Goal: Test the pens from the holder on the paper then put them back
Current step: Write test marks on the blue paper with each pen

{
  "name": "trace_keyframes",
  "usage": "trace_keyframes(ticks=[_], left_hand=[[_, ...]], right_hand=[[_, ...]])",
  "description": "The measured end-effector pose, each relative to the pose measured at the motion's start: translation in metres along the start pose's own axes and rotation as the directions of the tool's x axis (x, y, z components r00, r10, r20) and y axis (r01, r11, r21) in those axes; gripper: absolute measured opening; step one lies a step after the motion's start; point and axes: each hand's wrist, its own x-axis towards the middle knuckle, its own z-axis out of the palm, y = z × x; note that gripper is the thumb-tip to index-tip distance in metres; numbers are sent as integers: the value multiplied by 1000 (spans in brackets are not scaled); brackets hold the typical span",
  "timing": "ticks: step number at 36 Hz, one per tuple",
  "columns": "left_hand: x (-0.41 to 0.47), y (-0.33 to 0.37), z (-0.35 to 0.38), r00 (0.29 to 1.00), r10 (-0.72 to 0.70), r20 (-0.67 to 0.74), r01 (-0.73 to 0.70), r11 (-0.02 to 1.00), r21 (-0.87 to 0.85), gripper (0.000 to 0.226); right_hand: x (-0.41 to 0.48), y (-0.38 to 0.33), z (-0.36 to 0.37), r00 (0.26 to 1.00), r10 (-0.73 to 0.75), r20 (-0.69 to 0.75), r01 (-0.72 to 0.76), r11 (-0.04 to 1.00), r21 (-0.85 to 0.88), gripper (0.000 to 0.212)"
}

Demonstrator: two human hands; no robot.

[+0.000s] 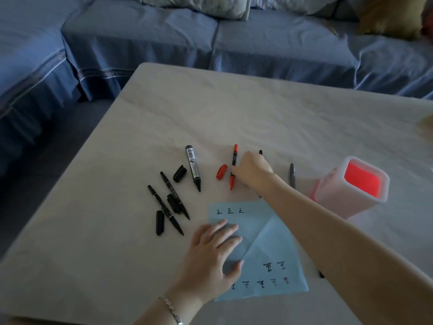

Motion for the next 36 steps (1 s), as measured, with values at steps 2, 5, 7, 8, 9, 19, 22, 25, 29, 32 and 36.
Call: trace_keyframes(ticks=[2, 5, 7, 8, 9, 19, 22, 25, 29, 32, 36], left_hand=[[0, 0, 0, 1000, -3, -7, 3, 1000, -7, 39], [1, 0, 0, 1000, 1, -15, -1, 1000, -5, 39], [1, 0, 0, 1000, 2, -16, -2, 1000, 2, 39], [1, 0, -1, 1000, 1, -15, -1, 1000, 0, 39], [1, 0, -1, 1000, 1, -15, -1, 1000, -1, 39], [1, 0, -2, 1000, -15, 6, 15, 1000, 6, 39], [1, -1, -2, 999, -19, 30, 18, 1000, 24, 40], [1, -1, -4, 999, -11, 41, 10, 1000, 26, 40], [0, 0, -5, 997, 0, 73, -5, 998, 69, 43], [-3, 2, -6, 993, 39, 113, -54, 989, 138, 42], [-4, 3, -8, 987, 74, 143, -104, 971, 214, 41]], right_hand=[[3, -1, 1, 1000, 11, 7, -11, 1000, -9, 23], [8, 0, 3, 999, 41, 16, -41, 999, 16, 38], [9, 0, 3, 997, 66, 27, -68, 995, 73, 40], [9, 1, 4, 996, 79, 29, -82, 992, 94, 40], [9, 1, 4, 996, 87, 27, -90, 991, 101, 41], [-7, 6, -4, 998, 70, 4, -69, 965, 255, 30], [-27, 14, -17, 998, 13, -69, 19, 893, 449, 23], [-51, 30, -26, 981, 6, -194, 134, 701, 701, 26], [-84, 55, -27, 955, 18, -295, 236, 555, 797, 28], [-99, 72, -19, 957, -34, -289, 256, 570, 780, 16], [-105, 86, -7, 966, -63, -251, 239, 587, 774, 26]])
